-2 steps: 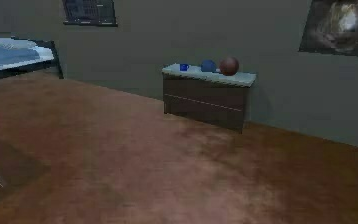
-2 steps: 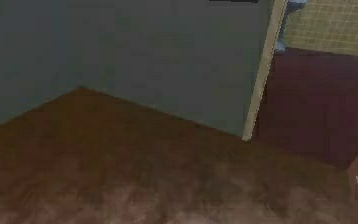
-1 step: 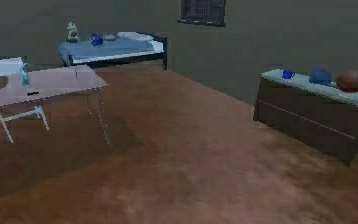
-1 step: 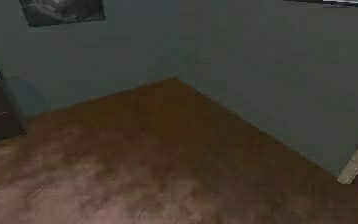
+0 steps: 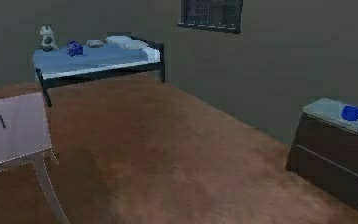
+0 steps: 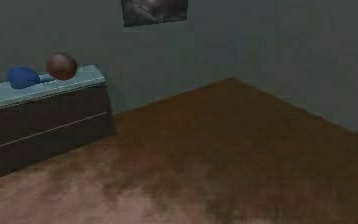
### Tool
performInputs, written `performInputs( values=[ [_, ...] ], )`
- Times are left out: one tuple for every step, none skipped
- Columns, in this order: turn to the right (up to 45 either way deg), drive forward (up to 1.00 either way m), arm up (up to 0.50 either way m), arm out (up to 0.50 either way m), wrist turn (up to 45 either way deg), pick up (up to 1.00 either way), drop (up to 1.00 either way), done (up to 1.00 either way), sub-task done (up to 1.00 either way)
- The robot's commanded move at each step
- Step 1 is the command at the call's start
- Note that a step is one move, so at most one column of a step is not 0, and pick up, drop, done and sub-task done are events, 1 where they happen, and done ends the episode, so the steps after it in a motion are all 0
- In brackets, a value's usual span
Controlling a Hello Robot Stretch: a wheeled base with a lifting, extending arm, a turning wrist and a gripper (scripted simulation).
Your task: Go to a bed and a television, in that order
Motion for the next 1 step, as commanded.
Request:
performInputs(
  values=[
    [0.0,1.0,0.0,0.0,0.0,0.0,0.0,0.0,0.0]
  ],
)
